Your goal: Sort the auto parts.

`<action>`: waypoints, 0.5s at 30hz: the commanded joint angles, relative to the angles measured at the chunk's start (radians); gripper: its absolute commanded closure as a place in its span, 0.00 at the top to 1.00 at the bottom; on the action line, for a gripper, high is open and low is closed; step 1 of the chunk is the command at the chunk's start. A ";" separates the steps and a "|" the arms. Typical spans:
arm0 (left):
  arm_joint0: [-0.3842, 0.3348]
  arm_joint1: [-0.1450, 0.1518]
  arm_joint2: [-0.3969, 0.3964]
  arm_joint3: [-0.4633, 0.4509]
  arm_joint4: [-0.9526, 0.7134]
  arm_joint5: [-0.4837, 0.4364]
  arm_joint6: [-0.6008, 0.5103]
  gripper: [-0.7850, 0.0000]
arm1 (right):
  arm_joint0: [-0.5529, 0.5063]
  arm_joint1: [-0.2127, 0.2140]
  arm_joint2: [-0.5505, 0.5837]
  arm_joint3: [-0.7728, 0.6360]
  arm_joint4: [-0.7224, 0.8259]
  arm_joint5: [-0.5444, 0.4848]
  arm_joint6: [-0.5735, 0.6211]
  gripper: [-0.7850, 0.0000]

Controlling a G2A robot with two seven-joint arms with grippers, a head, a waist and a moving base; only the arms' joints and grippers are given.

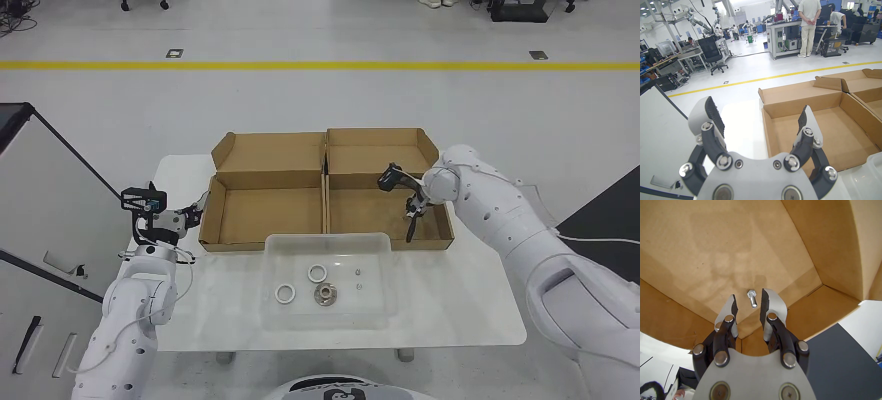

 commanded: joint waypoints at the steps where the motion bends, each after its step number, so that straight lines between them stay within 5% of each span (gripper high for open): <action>1: 0.000 0.000 0.000 0.000 0.000 0.000 0.000 1.00 | 0.002 0.003 0.010 -0.008 0.000 -0.001 -0.001 0.40; 5: 0.000 0.000 0.000 0.000 0.000 0.000 0.000 1.00 | 0.000 0.014 0.034 -0.045 -0.005 0.000 0.008 0.50; 9: 0.000 0.000 0.000 0.000 0.000 0.000 0.000 1.00 | -0.011 0.033 0.070 -0.107 -0.018 -0.003 0.019 0.98; 15: 0.000 0.000 0.000 0.000 0.000 0.000 0.000 1.00 | -0.062 0.081 0.164 -0.279 0.014 -0.032 0.083 1.00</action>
